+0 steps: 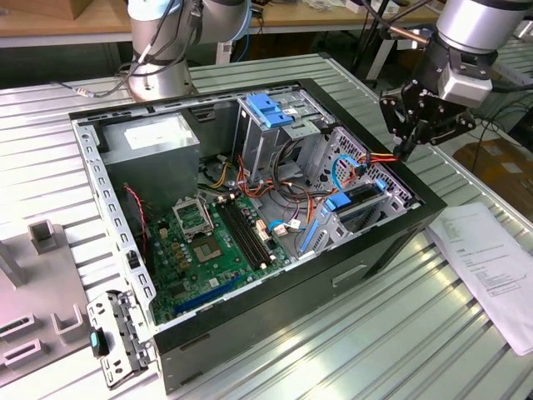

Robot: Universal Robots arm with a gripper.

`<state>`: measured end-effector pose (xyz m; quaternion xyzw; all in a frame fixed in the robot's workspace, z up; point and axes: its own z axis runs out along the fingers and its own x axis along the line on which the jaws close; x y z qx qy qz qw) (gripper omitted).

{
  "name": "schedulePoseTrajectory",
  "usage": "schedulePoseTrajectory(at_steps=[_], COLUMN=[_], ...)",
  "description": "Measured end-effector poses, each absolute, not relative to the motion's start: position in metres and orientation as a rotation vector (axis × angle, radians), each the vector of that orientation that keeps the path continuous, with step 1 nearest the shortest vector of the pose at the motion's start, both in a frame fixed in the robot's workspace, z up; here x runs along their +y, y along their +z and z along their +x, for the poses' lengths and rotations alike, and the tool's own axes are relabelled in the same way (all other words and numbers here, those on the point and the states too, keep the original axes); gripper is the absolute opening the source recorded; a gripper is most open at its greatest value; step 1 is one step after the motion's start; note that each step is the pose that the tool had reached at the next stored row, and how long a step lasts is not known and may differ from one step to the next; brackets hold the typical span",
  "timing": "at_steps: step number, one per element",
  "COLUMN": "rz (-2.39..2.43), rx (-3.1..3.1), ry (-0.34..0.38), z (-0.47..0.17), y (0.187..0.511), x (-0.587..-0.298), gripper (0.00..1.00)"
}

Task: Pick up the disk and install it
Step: 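Insert the first disk wire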

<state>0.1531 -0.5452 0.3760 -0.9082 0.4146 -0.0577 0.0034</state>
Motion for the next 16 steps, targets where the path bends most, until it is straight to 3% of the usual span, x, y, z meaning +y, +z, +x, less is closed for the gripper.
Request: schedulePoseTrajectory(at_steps=[16], rz=[-2.656], rx=[1.685], ry=[-0.181], z=[0.134], y=[0.367], x=[-0.545], gripper=[0.17])
